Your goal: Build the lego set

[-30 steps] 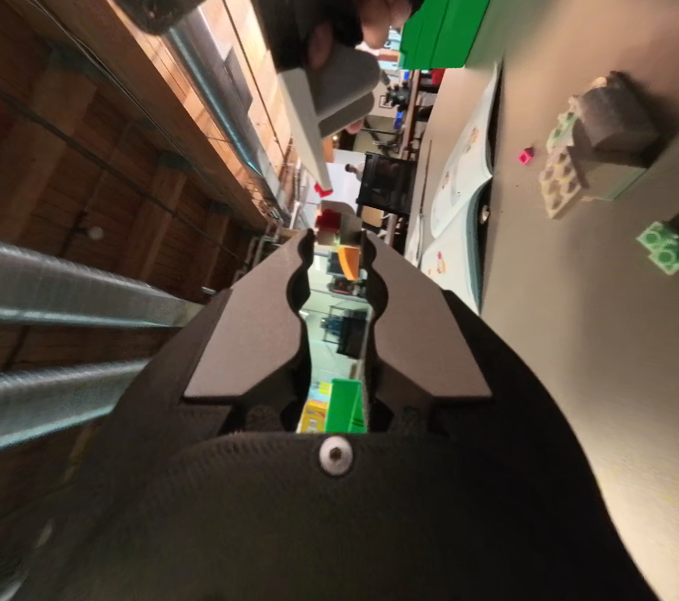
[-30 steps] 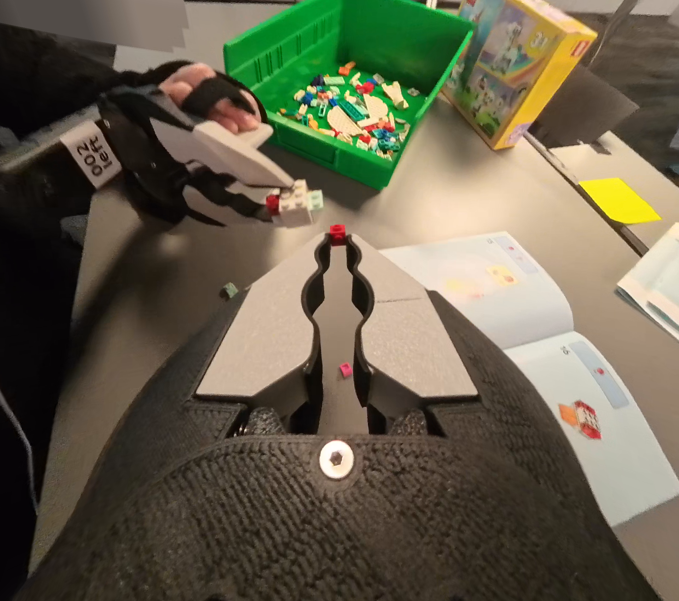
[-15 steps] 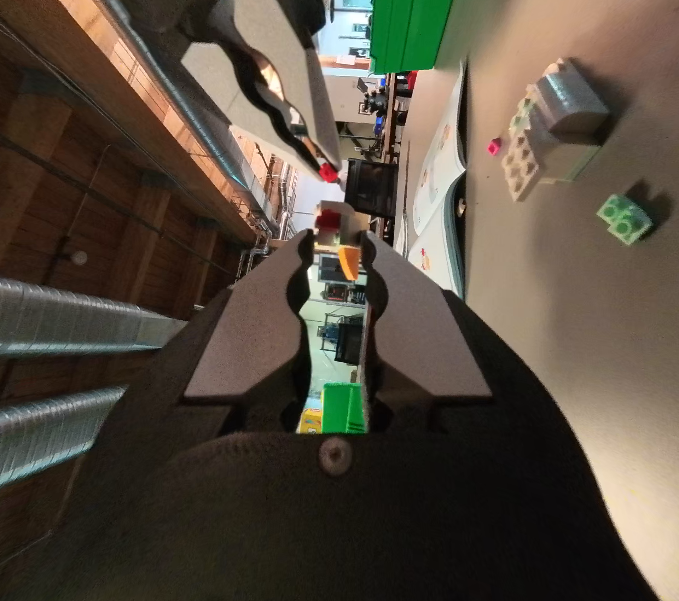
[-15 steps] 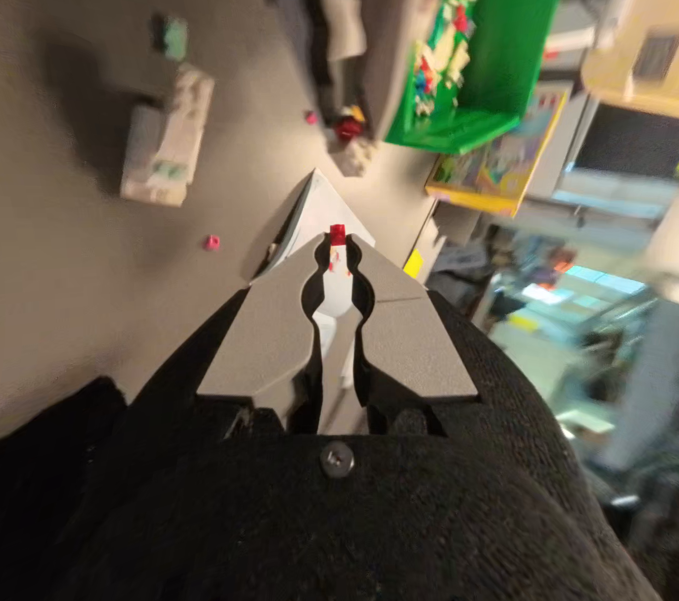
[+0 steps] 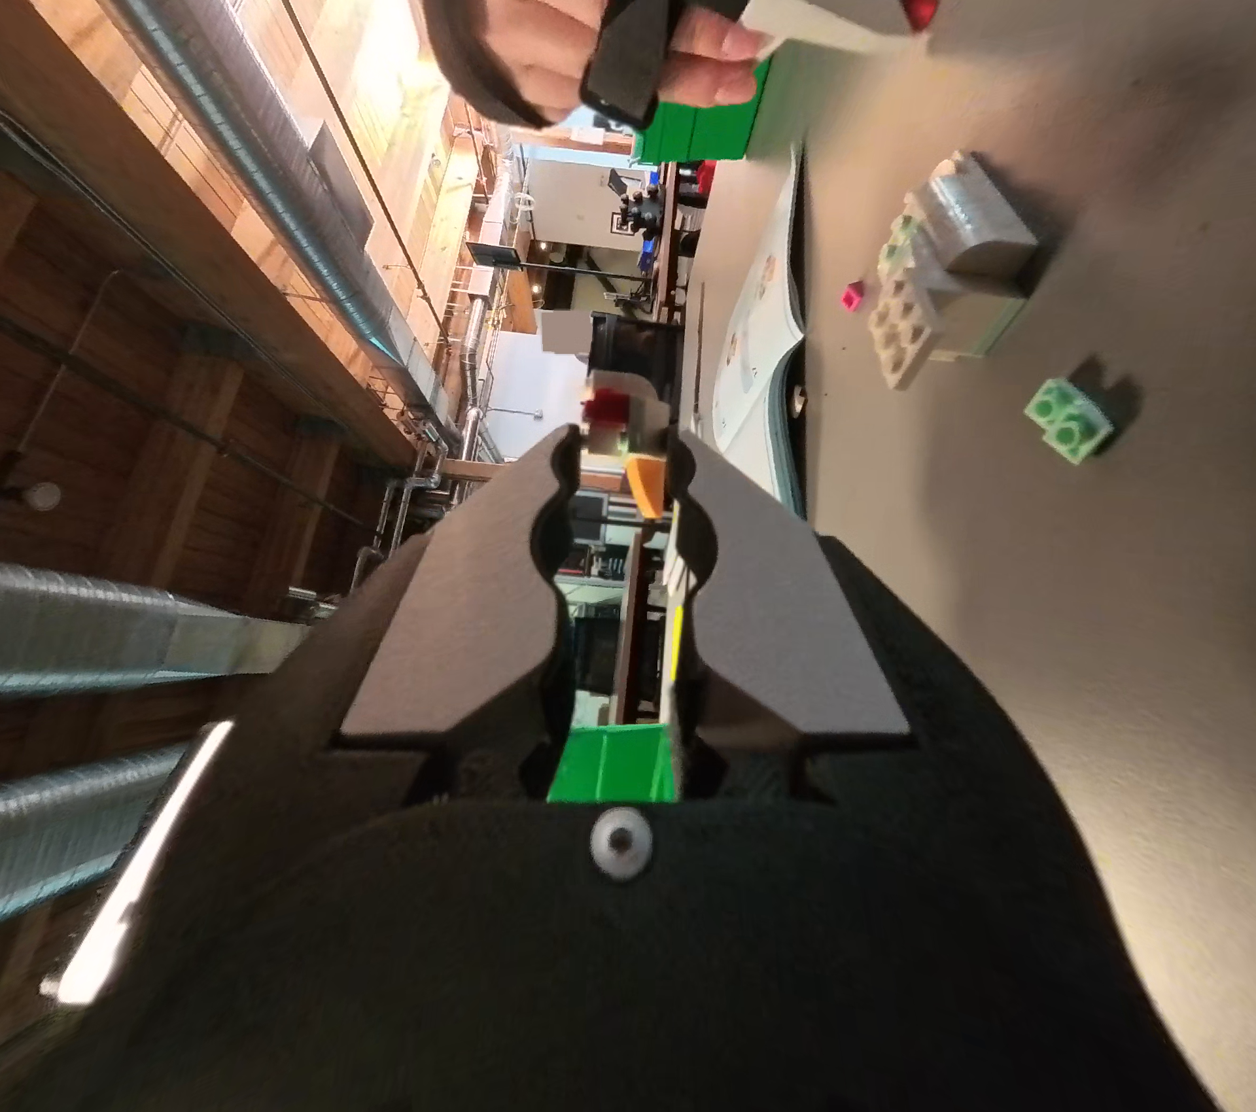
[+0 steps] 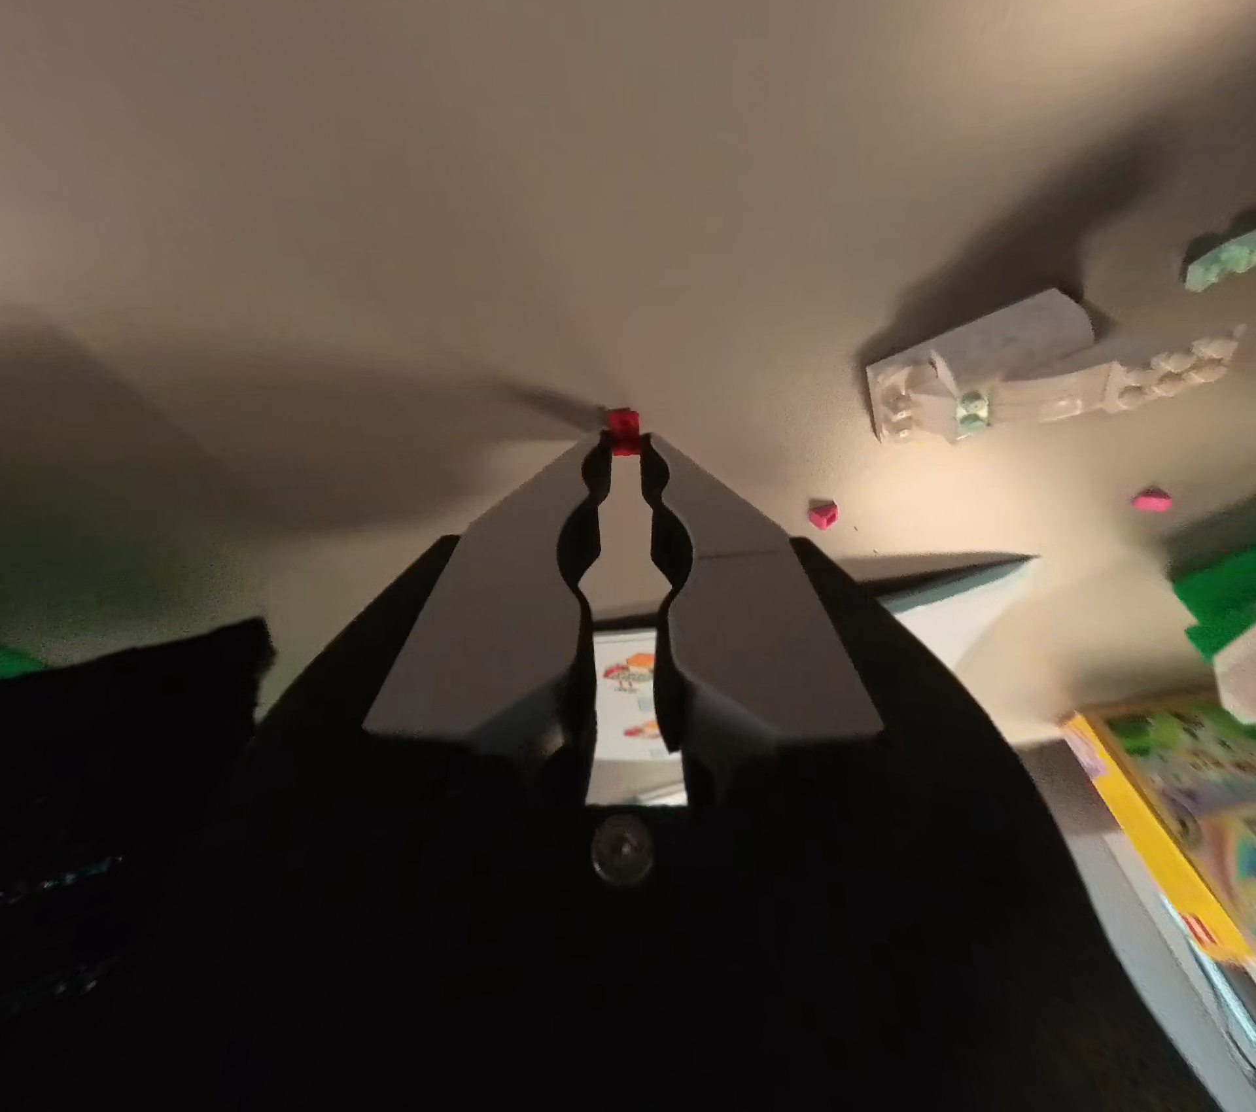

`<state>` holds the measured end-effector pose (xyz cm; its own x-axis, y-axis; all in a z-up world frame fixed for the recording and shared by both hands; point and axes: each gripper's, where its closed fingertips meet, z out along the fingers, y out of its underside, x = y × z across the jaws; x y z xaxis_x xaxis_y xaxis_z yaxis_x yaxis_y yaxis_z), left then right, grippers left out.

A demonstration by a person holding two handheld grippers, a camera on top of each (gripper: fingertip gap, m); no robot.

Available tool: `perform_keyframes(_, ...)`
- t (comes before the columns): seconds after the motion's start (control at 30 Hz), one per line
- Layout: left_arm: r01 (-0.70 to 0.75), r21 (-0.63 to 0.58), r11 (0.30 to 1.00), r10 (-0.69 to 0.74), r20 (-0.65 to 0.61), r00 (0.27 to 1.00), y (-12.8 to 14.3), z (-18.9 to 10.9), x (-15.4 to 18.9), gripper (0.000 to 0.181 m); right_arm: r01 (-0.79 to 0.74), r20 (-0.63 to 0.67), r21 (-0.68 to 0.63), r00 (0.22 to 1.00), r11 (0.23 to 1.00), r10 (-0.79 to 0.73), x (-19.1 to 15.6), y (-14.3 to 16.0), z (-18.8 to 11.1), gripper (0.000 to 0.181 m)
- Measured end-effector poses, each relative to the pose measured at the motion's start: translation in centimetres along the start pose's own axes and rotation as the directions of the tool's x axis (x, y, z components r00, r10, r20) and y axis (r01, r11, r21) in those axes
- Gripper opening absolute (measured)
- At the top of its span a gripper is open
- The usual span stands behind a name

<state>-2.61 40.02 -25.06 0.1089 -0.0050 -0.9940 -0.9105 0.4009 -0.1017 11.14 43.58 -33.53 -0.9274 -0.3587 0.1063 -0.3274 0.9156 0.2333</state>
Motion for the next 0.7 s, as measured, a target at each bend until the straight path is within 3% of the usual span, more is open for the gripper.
perform_keyframes(0.2,0.016,-0.001,1.000,-0.016,-0.018,1.000,0.12,0.05,0.29,0.025,-0.122,0.072,0.180,0.991,0.976,0.111,0.37,-0.93,-0.82,0.006)
perform_keyframes(0.7,0.034,-0.005,0.999,-0.034,-0.037,0.999,0.31,0.10,0.54,0.024,-0.157,0.078,0.152,0.986,0.976,0.146,-0.35,-0.72,-0.13,0.008)
